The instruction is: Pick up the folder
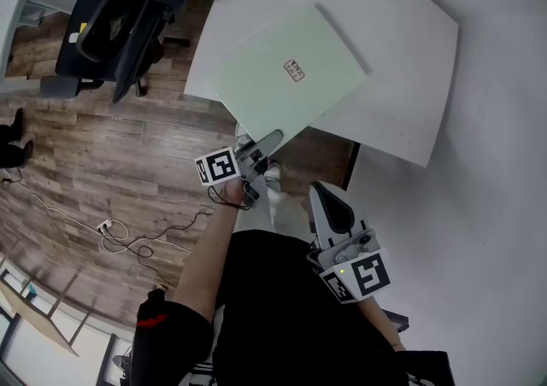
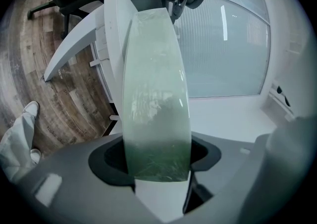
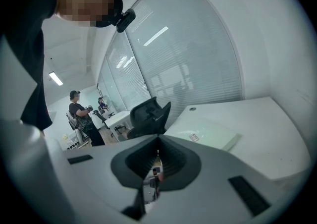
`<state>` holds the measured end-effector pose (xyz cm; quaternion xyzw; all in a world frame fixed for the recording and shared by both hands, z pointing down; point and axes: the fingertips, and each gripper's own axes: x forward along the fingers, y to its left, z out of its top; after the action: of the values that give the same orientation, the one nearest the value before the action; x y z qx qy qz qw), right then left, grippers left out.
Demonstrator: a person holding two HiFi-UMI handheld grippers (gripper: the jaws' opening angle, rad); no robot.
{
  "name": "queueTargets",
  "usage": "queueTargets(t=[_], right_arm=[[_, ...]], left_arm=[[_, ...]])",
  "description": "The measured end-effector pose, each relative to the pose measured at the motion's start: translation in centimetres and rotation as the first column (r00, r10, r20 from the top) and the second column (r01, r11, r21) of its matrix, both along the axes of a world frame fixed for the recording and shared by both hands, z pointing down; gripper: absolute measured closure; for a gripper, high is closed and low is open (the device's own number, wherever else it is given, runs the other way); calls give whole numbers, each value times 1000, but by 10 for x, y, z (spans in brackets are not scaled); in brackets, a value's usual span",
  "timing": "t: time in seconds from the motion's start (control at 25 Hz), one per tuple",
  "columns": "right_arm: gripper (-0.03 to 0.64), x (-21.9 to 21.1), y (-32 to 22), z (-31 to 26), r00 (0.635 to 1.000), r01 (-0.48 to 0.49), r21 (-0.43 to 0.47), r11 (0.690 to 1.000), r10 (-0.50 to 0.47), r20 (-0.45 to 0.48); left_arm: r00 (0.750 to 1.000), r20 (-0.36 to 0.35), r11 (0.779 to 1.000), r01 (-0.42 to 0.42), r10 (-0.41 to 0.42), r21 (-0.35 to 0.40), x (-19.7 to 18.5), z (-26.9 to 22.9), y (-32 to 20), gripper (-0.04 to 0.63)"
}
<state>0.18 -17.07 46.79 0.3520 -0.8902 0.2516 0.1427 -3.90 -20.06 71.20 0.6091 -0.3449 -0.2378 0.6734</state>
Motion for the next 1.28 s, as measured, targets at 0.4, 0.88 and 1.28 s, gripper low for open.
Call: queueTargets(t=[0.4,0.88,1.28], right_arm=[[621,12,14,-20,1000,9,50,999,-10,21],[621,36,39,-51,998,16,138,990,-25,65],[621,53,73,-84,992,26,227,974,-54,117]], left_arm=[[995,-33,996,89,-89,4,-6,-24,17,311],[995,-9,989,97,-97,110,2,-87,46,311],[989,-33,973,150,-146,175,12,-162,79,311]])
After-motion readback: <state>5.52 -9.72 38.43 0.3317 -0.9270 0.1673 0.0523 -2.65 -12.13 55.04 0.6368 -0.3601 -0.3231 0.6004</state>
